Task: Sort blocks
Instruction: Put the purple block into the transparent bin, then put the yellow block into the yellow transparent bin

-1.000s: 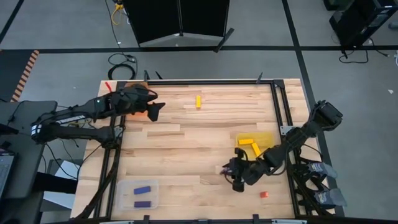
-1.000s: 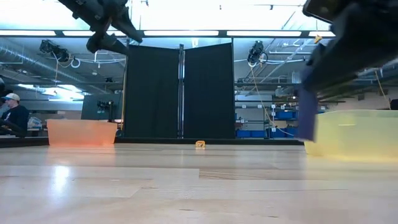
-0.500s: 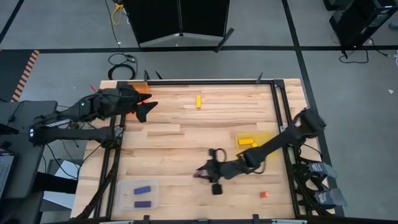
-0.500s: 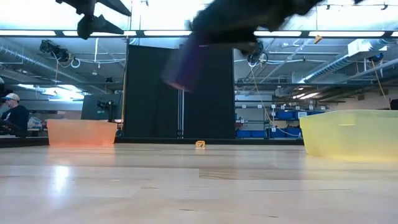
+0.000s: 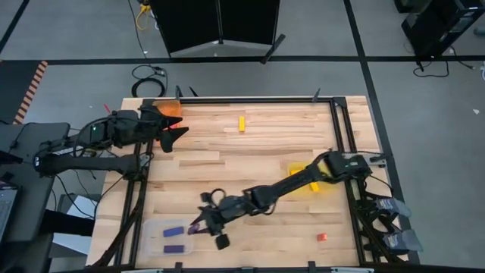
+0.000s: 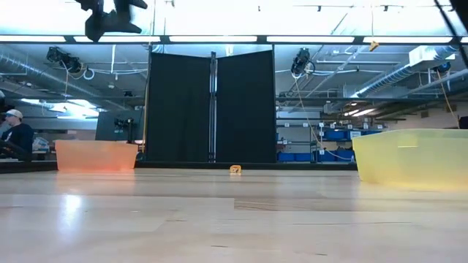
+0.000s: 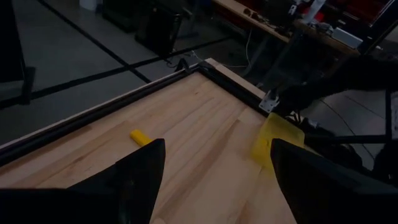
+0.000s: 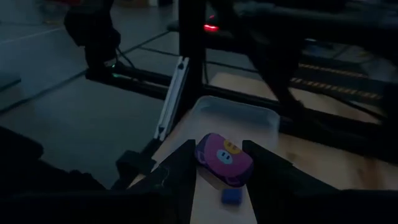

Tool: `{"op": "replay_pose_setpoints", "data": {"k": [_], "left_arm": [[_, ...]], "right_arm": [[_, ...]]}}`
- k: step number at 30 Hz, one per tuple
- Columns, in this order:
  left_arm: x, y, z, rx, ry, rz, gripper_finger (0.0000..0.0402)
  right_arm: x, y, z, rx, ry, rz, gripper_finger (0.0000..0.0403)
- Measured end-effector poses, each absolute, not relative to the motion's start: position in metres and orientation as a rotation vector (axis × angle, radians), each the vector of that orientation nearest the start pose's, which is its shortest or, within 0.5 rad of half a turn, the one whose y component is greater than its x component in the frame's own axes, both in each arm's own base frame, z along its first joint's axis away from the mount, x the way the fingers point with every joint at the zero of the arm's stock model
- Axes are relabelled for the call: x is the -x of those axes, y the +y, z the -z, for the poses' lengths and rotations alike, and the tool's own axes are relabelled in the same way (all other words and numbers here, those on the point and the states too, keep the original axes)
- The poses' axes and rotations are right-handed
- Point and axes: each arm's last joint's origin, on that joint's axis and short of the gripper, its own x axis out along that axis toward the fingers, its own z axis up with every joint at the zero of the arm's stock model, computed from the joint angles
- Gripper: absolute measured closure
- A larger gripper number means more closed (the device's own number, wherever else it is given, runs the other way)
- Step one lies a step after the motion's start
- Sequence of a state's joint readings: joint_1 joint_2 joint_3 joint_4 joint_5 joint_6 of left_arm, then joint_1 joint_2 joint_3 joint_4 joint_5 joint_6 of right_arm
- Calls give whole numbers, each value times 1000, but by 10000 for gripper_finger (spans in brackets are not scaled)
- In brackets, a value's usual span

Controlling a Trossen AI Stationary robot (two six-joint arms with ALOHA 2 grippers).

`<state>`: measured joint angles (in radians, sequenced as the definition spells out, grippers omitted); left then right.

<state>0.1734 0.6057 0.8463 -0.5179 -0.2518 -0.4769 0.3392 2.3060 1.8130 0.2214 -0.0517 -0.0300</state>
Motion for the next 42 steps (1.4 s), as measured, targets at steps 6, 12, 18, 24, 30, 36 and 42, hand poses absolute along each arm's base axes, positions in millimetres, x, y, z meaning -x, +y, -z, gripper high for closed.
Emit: {"op": "replay_pose_setpoints", "data": {"k": [6,12,18,24,30,36,42], "left_arm": [[-116,28,-344,455,173,-484,104],[-116,28,-344,454,178,-486,104],[-115,28,-344,454,179,-487,104],[-125,30,-336,484,247,-516,106],[-152,35,-321,483,358,-561,126],[-196,43,-301,476,430,-580,144],[-249,60,-262,506,516,-638,147]], "right_arm": [[-539,187,-192,47,234,-445,263],[-557,189,-173,-22,265,-454,206],[-558,181,-185,-22,244,-461,146],[-542,165,-215,37,223,-436,140],[-494,127,-213,36,195,-279,160],[-403,103,-216,4,190,-60,169],[-315,97,-228,-2,176,145,165]]}}
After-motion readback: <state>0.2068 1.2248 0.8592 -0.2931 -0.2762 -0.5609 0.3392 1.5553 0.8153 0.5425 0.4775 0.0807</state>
